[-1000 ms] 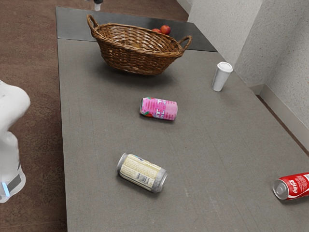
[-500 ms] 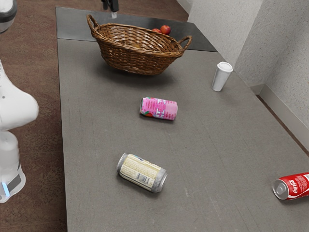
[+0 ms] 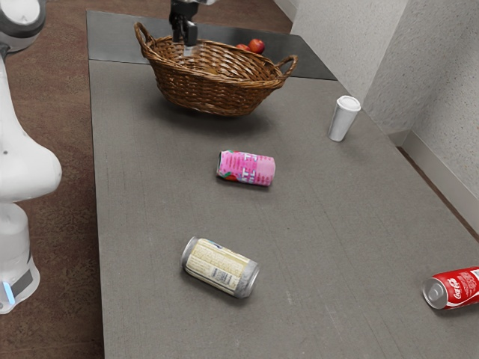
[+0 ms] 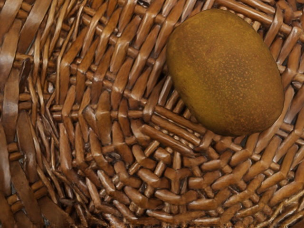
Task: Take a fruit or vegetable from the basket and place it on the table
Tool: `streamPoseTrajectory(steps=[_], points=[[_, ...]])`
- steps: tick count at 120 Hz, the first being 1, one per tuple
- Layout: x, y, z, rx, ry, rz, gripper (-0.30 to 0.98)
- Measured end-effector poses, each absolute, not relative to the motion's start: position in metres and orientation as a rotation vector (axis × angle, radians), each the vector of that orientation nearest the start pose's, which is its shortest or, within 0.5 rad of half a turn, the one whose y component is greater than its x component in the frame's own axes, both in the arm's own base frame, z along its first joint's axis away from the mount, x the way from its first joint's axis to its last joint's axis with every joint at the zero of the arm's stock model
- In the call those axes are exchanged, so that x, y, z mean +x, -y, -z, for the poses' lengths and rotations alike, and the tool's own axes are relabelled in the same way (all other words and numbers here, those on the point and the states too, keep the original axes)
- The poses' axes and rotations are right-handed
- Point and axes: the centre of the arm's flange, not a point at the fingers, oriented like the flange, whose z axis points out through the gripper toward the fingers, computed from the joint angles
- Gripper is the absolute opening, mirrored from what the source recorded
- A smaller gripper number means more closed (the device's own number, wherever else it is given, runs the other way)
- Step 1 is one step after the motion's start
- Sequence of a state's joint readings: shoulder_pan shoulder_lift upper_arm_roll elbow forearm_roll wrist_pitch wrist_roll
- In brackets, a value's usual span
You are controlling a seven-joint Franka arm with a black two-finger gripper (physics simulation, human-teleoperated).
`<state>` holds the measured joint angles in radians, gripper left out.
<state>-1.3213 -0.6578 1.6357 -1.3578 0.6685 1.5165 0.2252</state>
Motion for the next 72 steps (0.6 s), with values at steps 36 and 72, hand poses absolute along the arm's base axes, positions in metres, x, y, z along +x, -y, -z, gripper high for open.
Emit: streamPoseTrajectory(steps=[36, 72], points=[[0.452, -0.462, -0.586, -3.067, 0.327, 0.114, 0.67], [0.484, -0.452, -0.561, -3.072, 0.275, 0.133, 0.67]])
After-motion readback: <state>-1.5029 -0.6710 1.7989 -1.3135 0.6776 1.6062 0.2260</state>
